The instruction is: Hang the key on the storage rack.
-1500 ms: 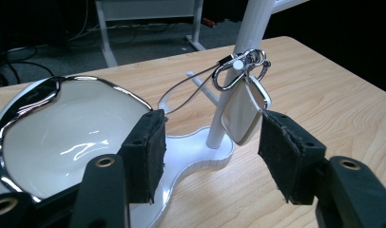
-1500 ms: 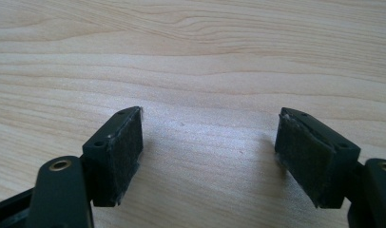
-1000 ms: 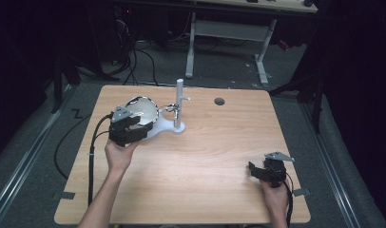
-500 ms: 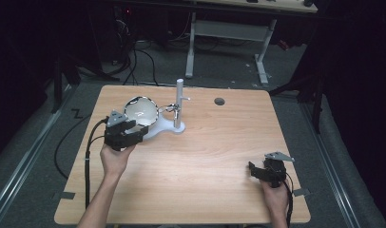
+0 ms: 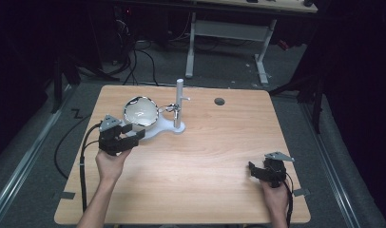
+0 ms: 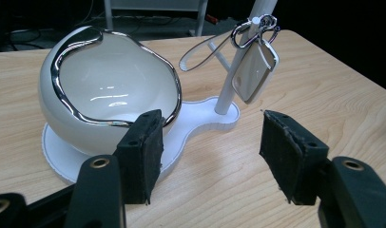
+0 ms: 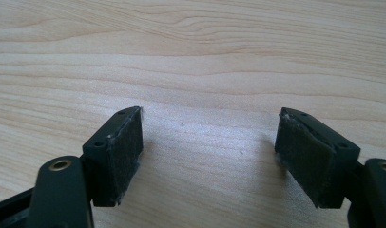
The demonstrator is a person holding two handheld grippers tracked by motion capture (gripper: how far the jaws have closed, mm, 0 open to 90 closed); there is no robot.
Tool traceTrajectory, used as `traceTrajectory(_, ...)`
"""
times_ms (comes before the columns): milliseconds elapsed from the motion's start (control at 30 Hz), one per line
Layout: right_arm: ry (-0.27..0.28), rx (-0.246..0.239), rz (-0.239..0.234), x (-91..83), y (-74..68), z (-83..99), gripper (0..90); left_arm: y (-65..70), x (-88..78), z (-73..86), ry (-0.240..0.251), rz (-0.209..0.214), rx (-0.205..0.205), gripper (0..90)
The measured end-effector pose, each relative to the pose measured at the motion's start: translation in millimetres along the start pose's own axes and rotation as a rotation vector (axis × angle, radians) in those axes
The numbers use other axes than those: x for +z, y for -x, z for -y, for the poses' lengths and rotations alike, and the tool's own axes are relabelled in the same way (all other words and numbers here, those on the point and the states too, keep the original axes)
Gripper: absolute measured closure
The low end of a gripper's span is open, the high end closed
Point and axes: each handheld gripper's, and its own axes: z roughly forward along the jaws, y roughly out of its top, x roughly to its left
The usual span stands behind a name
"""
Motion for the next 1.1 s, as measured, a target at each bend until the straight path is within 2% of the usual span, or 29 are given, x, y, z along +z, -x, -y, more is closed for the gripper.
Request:
traceTrajectory(333, 0.000, 0.000, 0.000, 0.0, 0.0, 0.0, 24.5, -6.5, -6.2, 7.0, 0.007, 0.004, -0.037, 40.4)
traceTrajectory(1100, 0.000, 0.000, 0.000, 0.0, 0.0, 0.0, 24.5, -11.6, -24.6, 24.6, 0.011, -0.032, -0.050, 39.5)
